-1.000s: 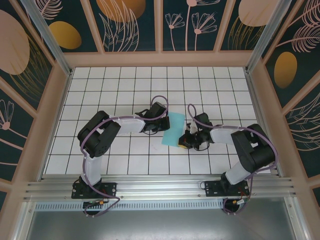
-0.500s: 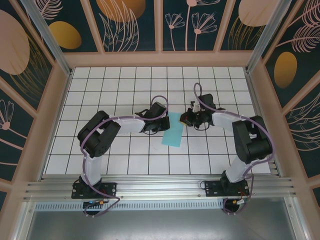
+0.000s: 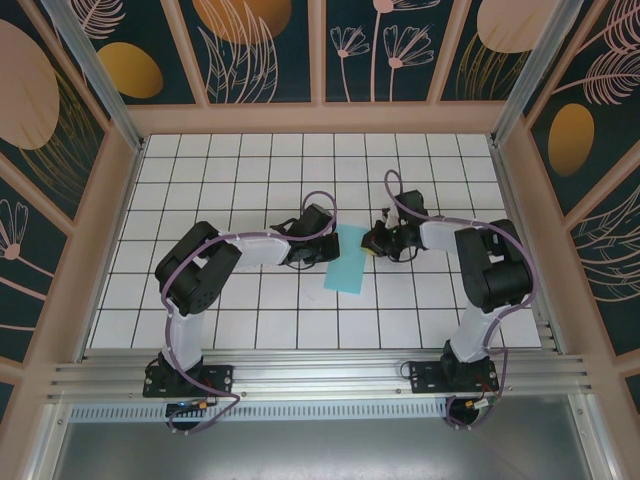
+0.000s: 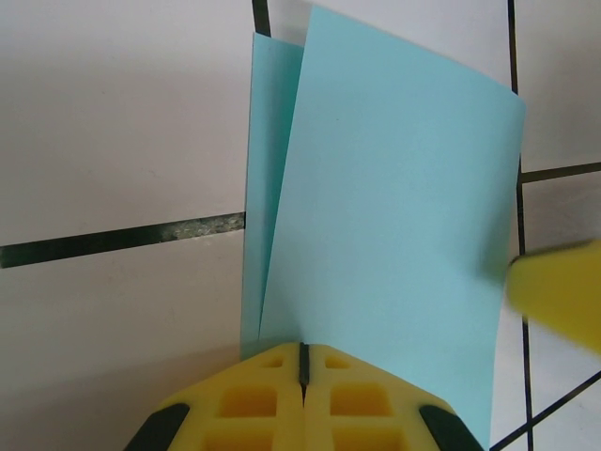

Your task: Fold a paper plane with a square sheet of paper (pick it up from the middle)

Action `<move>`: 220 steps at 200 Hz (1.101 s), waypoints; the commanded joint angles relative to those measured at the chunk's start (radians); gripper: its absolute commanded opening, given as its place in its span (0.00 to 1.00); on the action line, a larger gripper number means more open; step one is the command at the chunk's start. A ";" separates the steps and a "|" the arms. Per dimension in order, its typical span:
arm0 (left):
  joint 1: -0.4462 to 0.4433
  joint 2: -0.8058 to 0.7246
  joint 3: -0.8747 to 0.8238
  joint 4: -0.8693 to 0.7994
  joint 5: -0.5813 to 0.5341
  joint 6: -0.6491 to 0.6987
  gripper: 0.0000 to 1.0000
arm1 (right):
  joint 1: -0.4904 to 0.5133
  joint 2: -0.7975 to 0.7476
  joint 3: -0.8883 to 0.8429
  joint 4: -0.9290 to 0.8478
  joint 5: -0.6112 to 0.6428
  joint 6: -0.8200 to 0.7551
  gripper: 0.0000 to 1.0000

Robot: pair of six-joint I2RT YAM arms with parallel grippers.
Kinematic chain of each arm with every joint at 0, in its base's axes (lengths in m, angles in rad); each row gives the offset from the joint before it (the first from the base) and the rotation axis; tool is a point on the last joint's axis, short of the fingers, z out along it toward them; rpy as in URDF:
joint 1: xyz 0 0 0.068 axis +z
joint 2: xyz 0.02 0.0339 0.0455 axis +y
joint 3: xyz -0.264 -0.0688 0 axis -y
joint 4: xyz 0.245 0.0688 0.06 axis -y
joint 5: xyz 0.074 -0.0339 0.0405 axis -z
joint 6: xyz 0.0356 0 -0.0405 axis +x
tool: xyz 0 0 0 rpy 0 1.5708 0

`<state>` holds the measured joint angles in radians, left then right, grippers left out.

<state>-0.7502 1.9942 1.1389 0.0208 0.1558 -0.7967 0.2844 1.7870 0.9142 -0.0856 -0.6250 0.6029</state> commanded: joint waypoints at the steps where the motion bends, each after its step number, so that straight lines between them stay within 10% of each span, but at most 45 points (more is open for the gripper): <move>1: 0.000 0.019 -0.011 -0.121 -0.019 0.014 0.00 | -0.022 0.024 0.053 0.005 0.016 -0.033 0.00; 220: 0.000 -0.005 -0.008 -0.107 -0.007 0.004 0.00 | -0.082 0.233 0.195 -0.054 0.021 -0.097 0.01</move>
<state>-0.7502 1.9926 1.1435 0.0113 0.1562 -0.7967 0.2020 1.9869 1.0916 -0.0818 -0.6559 0.5476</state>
